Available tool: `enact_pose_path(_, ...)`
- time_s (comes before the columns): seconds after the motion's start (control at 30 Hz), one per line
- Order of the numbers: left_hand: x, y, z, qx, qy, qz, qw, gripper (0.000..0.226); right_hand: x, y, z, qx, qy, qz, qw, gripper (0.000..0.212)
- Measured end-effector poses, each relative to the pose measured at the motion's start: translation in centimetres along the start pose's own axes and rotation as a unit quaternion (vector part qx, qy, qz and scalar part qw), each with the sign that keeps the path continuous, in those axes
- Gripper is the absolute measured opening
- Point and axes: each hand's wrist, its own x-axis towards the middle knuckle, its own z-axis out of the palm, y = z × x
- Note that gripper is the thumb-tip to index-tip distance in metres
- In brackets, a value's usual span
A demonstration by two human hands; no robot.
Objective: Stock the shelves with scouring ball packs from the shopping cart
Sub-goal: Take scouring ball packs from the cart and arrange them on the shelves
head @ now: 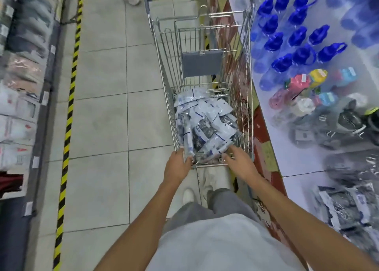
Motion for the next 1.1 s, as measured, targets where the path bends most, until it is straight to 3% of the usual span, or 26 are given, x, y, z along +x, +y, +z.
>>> enact_pose_path(0.13, 4.0, 0.7, 0.8, -0.055, -0.014, -0.063, 0.996, 0.042, 6.1, -0.3, -0.9, 0.044, -0.027, 0.038, 0.998, 0.053)
enact_pose_path(0.3, 9.3, 1.5, 2.2, -0.111, -0.053, -0.155, 0.98, 0.057, 13.7, -0.7, -1.5, 0.022, -0.064, 0.037, 0.997, 0.055)
enact_pose_path(0.63, 19.6, -1.5, 7.3, -0.173, -0.088, -0.275, 0.941, 0.076, 28.7, -2.0, 3.1, -0.195, -0.157, -0.138, 0.958, 0.063)
enact_pose_path(0.7, 21.2, -2.5, 8.3, -0.178, -0.091, -0.287, 0.937, 0.076, 30.8, -1.7, 4.3, -0.185, -0.169, -0.111, 0.962, 0.073)
enact_pose_path(0.8, 23.1, -3.7, 9.6, -0.17, -0.09, -0.287, 0.939, 0.07, 32.8, -0.5, 5.0, -0.148, -0.111, -0.016, 0.983, 0.077)
enact_pose_path(0.93, 24.7, -4.1, 10.7, -0.187, -0.101, -0.289, 0.933, 0.072, 32.0, 2.4, 5.1, -0.099, -0.105, 0.09, 0.985, 0.072)
enact_pose_path(1.1, 25.2, -4.5, 10.6, -0.207, -0.063, -0.303, 0.928, 0.044, 31.3, 3.3, 6.2, -0.047, -0.135, 0.118, 0.983, 0.051)
